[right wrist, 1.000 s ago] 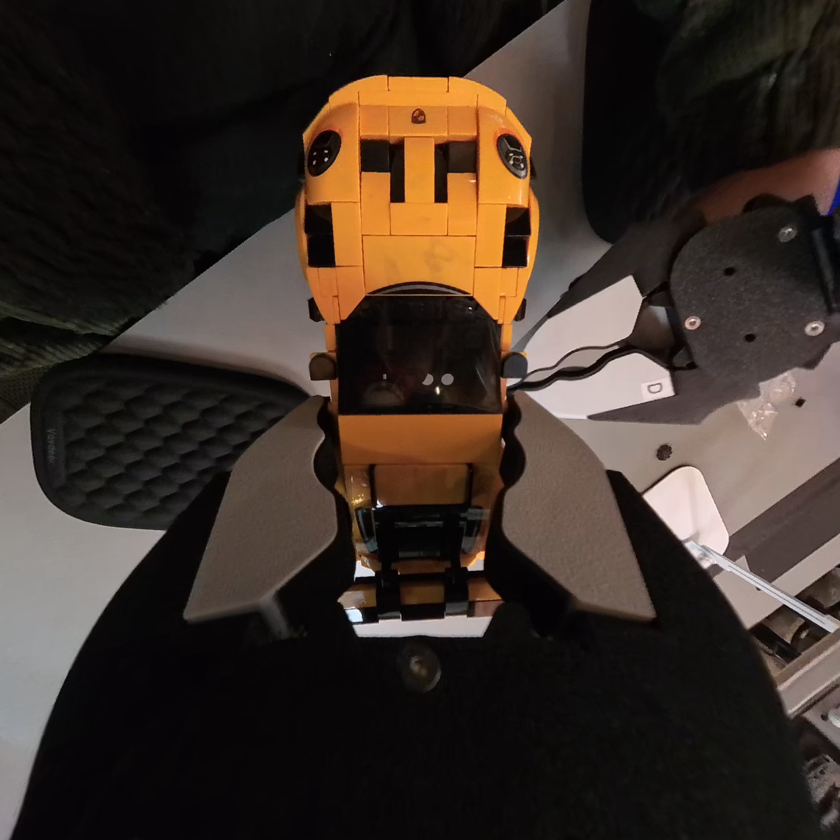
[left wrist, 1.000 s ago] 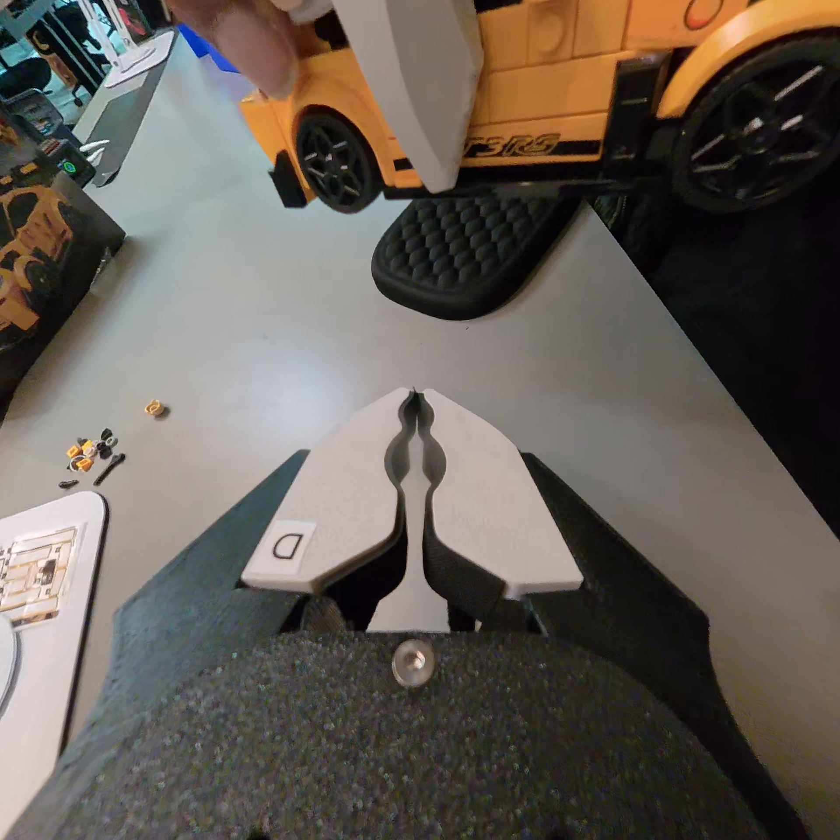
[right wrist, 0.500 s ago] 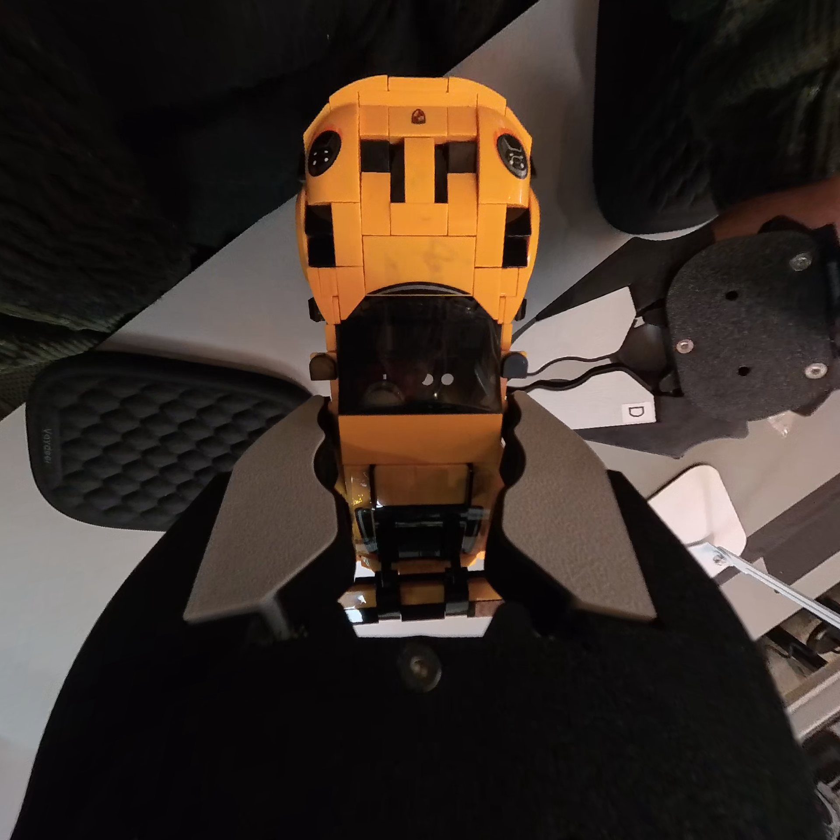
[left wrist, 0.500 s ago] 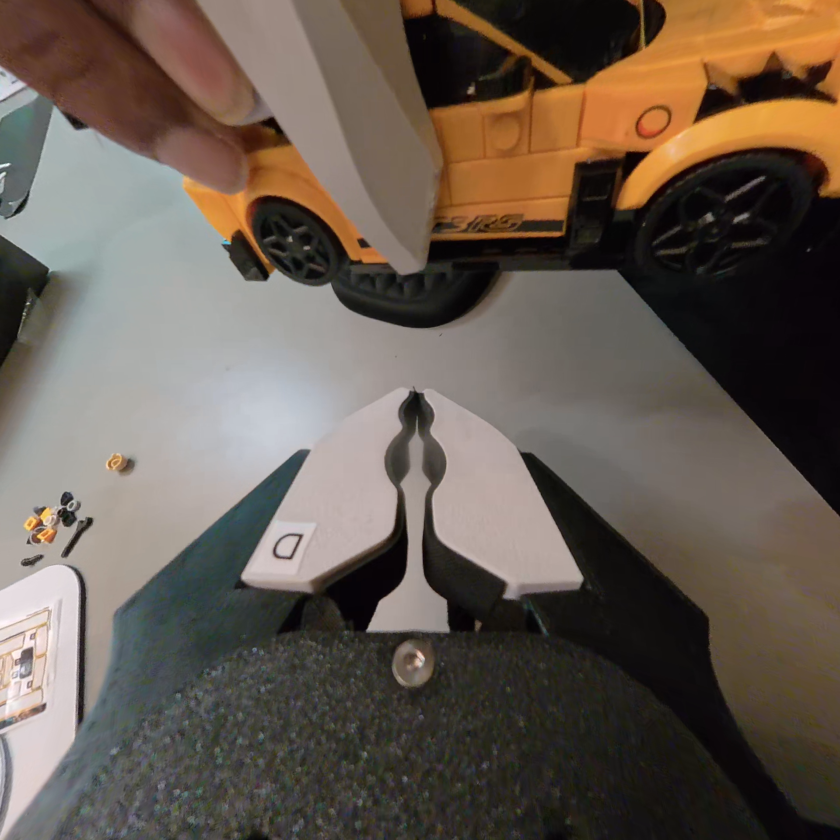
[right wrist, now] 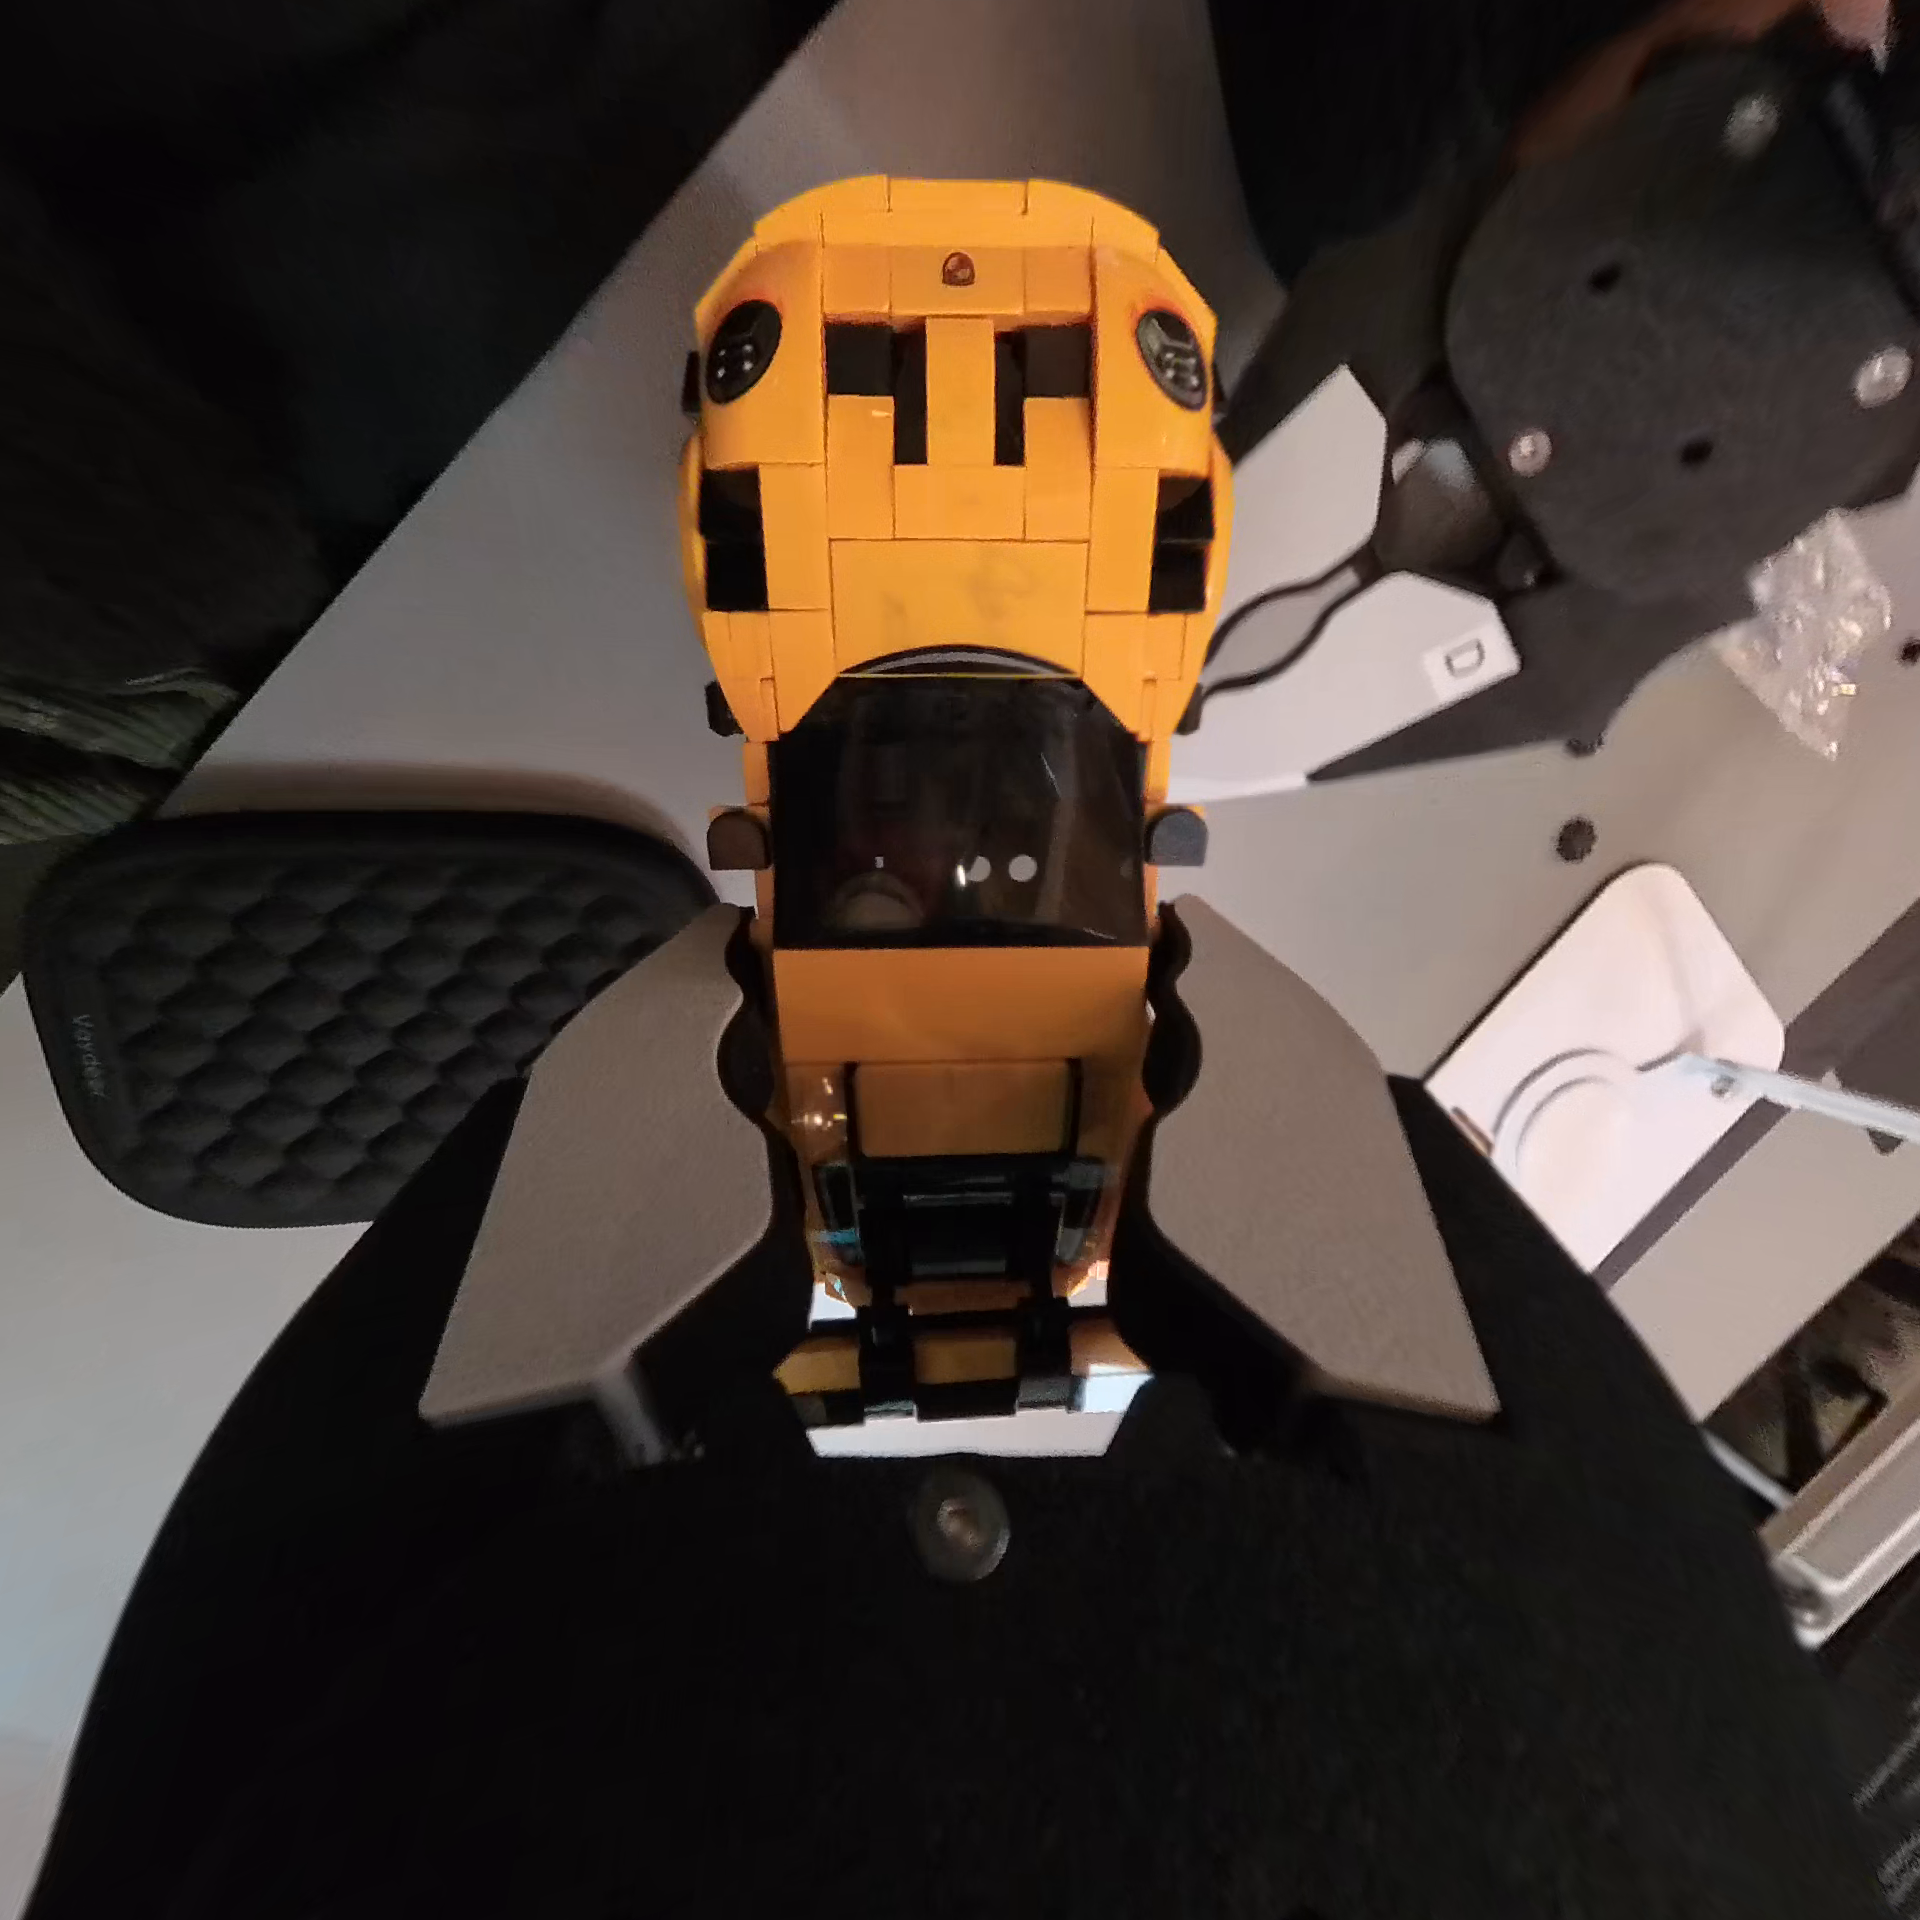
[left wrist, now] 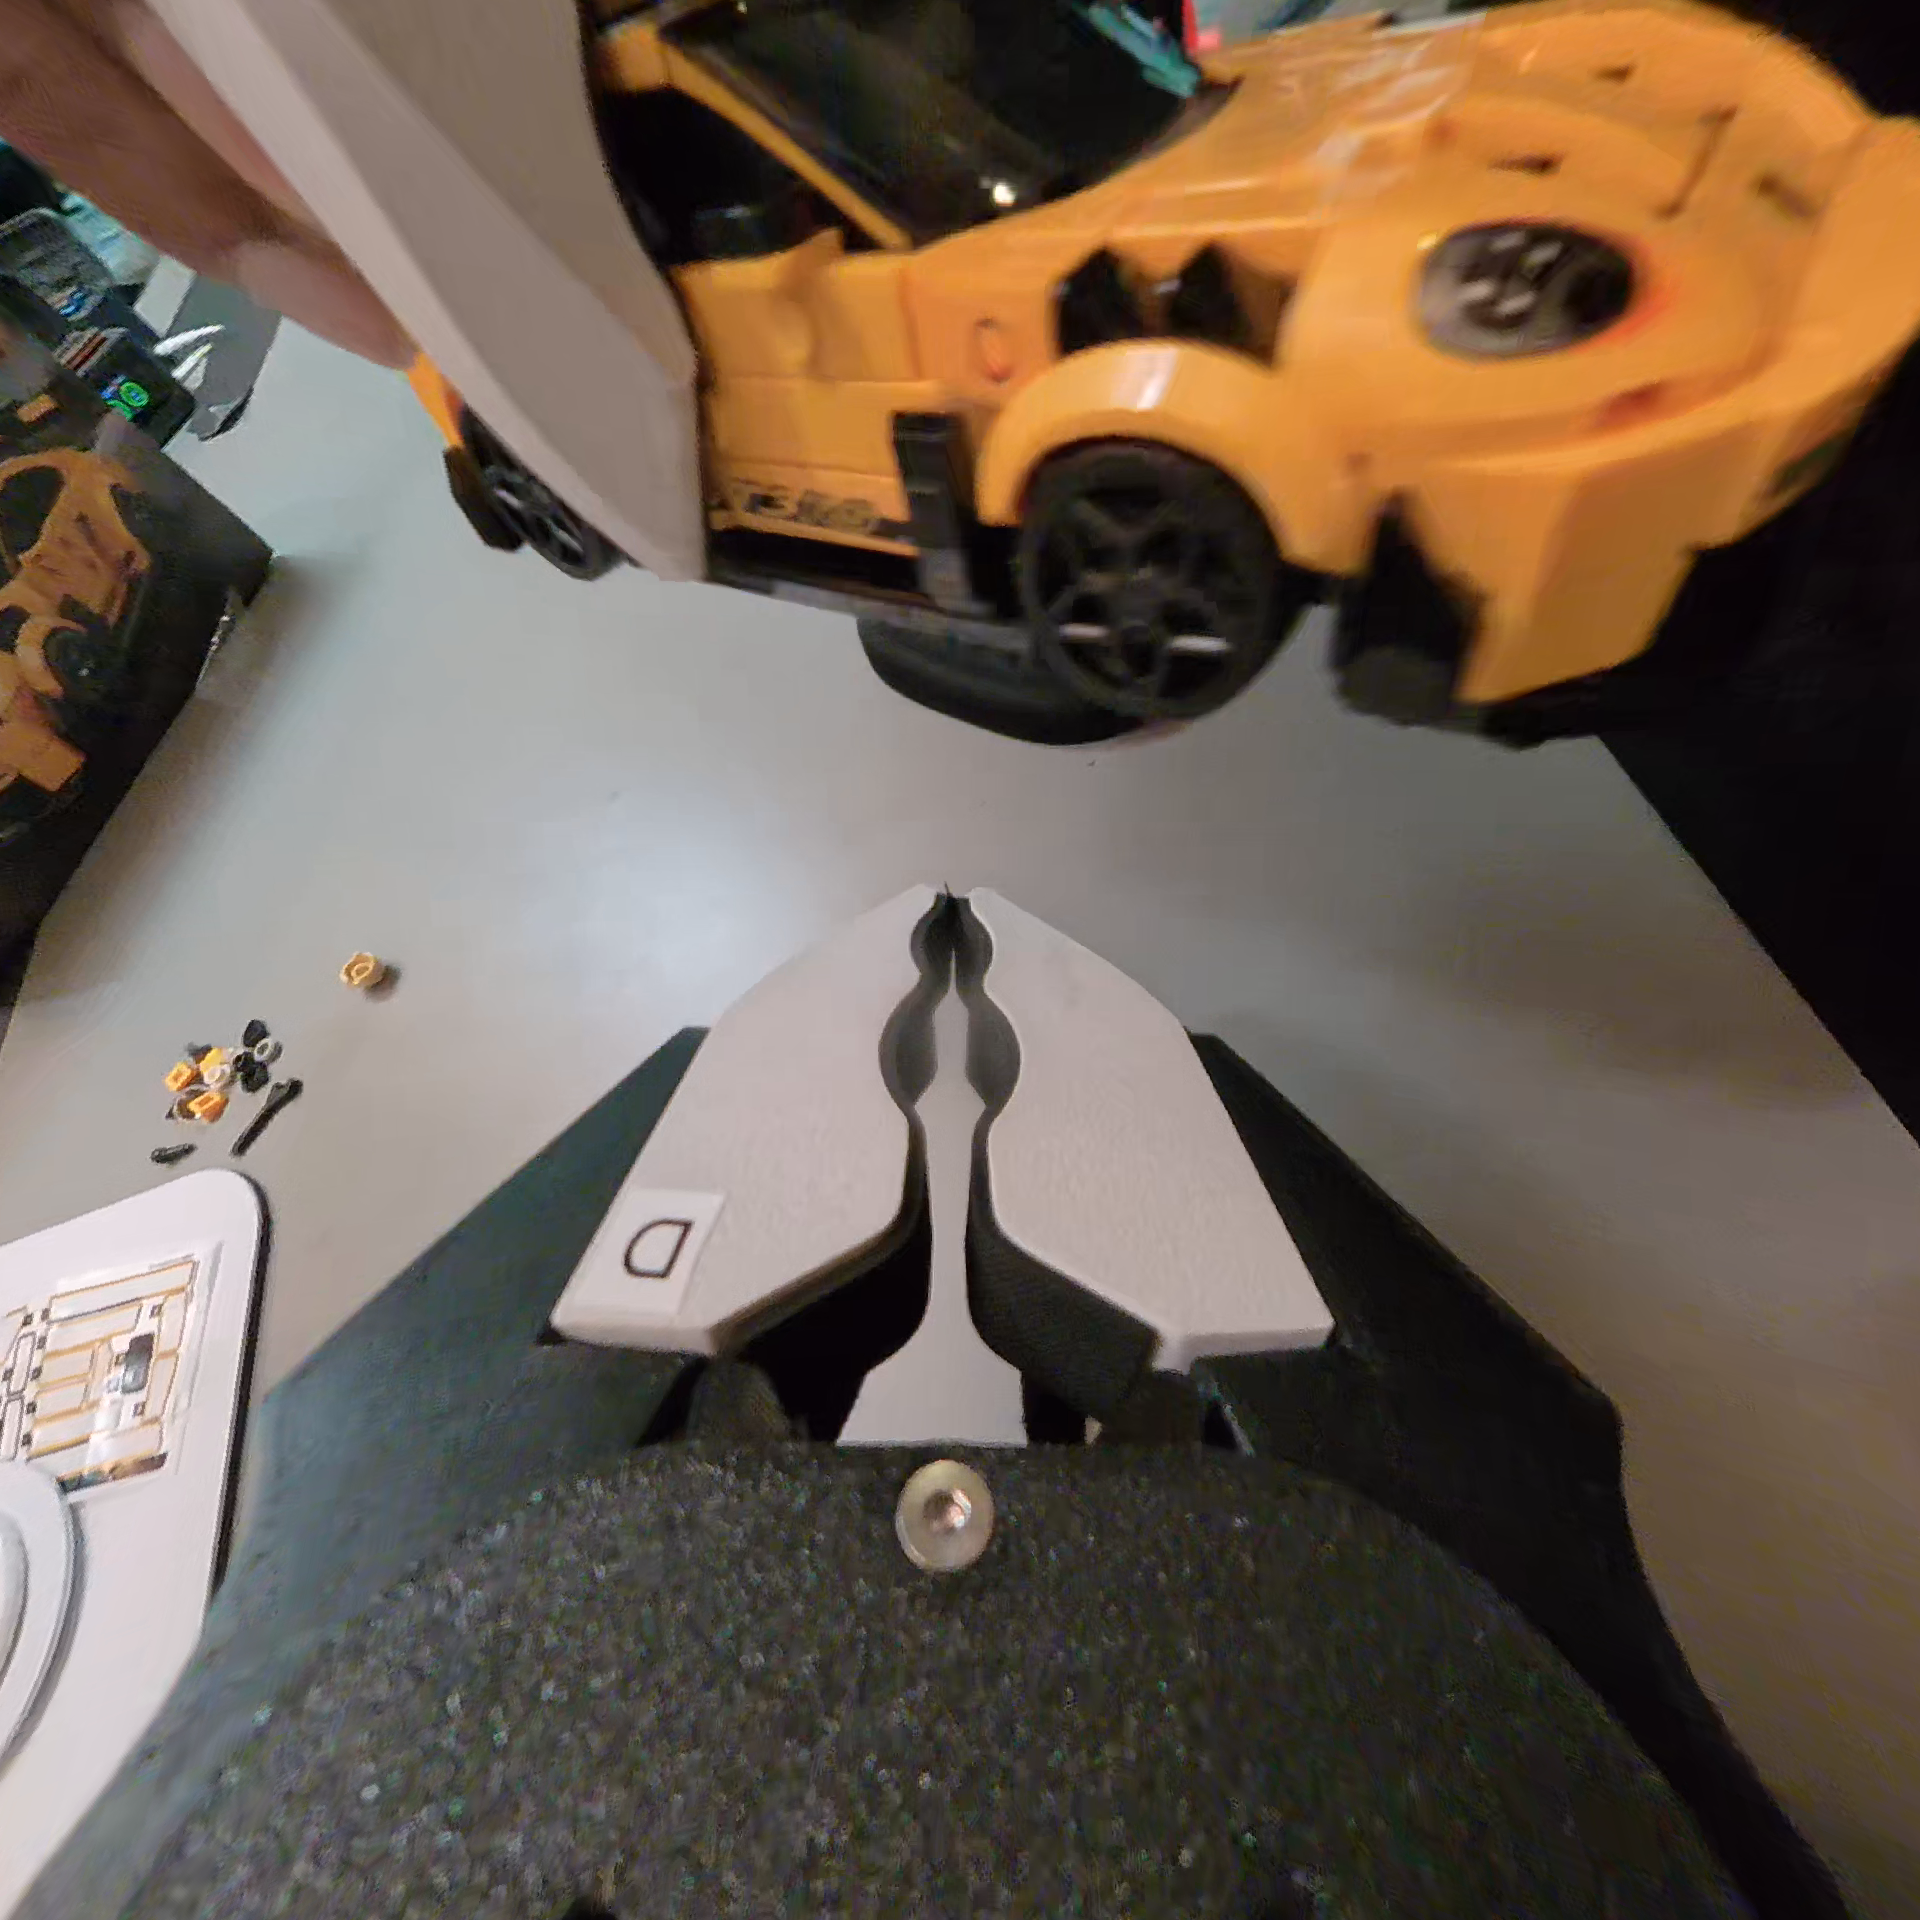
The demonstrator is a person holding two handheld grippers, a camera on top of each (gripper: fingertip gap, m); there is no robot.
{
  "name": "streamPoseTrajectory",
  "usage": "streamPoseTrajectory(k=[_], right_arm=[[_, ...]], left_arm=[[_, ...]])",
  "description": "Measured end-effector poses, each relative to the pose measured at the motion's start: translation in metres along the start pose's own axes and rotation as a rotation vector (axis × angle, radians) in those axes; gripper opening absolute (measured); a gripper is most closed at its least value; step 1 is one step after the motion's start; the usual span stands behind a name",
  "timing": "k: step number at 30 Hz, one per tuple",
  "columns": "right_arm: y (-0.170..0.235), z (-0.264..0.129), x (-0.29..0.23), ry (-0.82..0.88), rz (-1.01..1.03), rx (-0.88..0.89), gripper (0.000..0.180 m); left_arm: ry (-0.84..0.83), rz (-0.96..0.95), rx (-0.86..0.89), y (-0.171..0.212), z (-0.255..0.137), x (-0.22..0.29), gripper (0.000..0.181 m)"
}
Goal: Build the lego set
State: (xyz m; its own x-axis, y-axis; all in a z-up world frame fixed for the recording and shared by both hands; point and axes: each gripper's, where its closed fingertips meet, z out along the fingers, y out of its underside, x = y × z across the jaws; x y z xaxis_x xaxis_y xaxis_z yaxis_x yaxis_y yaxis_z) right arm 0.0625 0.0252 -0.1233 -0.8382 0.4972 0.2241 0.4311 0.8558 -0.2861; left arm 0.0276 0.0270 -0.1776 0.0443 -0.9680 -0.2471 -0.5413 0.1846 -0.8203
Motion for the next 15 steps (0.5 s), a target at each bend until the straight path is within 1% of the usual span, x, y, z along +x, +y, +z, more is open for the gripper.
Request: streamPoseTrajectory(k=[7, 15], right_arm=[[0.024, -0.013, 0.017, 0.064, 0.129, 0.004, 0.070], [0.048, -0.027, 0.044, 0.149, 0.311, 0.016, 0.070]], left_arm=[[-0.126, -0.090, 0.009, 0.001, -0.004, -0.012, 0.000], [-0.324, -0.193, 0.019, -0.001, -0.014, -0.038, 0.000]])
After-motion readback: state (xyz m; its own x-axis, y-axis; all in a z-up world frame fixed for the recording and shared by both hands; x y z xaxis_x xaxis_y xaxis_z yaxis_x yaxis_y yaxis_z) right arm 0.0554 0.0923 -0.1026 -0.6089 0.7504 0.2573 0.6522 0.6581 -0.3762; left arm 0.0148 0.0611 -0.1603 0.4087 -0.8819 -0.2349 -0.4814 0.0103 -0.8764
